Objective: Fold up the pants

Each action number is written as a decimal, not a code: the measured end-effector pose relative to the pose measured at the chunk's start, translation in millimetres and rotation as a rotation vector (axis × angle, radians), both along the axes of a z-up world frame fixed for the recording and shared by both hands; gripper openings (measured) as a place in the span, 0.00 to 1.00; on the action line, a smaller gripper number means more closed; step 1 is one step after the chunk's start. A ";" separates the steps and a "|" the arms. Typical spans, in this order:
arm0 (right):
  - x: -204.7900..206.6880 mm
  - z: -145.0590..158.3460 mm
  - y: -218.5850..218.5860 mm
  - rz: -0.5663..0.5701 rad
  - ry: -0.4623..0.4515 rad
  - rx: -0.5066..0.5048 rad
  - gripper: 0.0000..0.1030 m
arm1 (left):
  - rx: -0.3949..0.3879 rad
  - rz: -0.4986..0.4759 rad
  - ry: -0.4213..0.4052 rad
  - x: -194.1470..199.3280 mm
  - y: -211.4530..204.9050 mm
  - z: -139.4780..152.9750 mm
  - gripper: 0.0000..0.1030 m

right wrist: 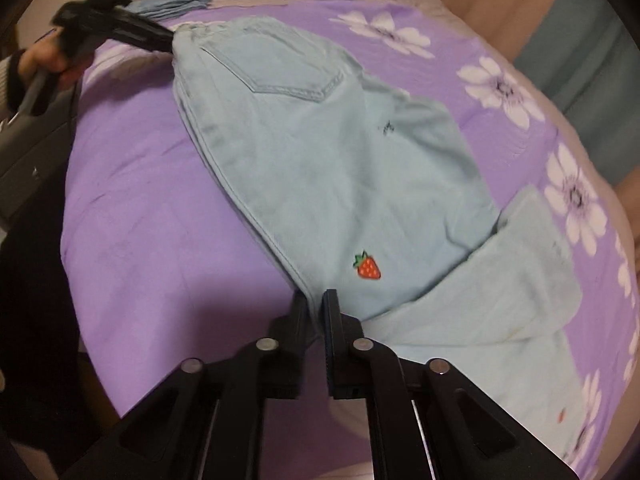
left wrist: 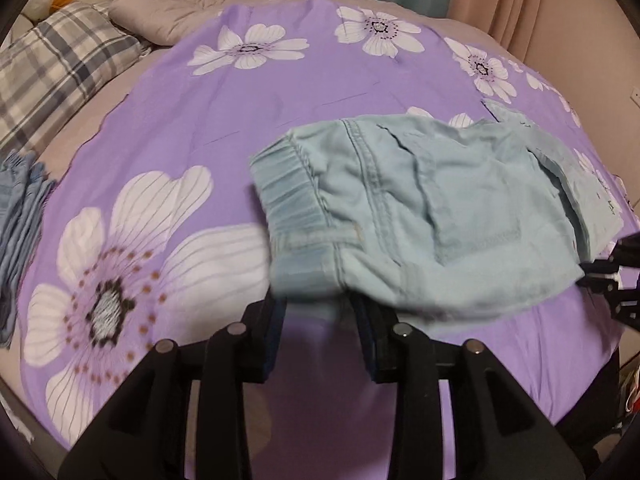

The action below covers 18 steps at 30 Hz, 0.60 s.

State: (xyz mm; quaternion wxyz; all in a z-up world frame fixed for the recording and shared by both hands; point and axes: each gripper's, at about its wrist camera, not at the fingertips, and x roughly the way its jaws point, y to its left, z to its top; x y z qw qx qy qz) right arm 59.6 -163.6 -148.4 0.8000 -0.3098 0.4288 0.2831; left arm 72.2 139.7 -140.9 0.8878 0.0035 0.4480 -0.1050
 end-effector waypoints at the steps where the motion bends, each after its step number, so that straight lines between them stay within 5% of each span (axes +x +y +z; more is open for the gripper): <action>1: 0.5 3.2 -2.0 -0.003 0.001 0.002 0.08 | 0.021 0.010 0.004 -4.2 2.4 0.5 0.36; 4: 0.0 22.6 -11.6 -0.033 0.025 0.053 0.23 | 0.064 0.045 0.028 -16.9 14.3 -0.8 0.37; 7: 5.6 43.7 -23.5 -0.075 0.020 0.221 0.36 | -0.040 0.060 -0.006 -26.0 17.6 12.9 0.37; 9: 20.4 42.3 -25.0 -0.138 0.037 0.333 0.36 | -0.112 0.048 -0.042 -27.2 7.2 24.6 0.38; 14: 54.8 -18.9 -4.6 -0.295 0.216 0.300 0.39 | -0.261 -0.043 -0.053 -11.1 -49.3 34.2 0.46; 18: 61.6 2.5 -7.6 -0.255 0.229 0.350 0.46 | -0.294 -0.170 -0.013 -2.5 -106.5 29.1 0.47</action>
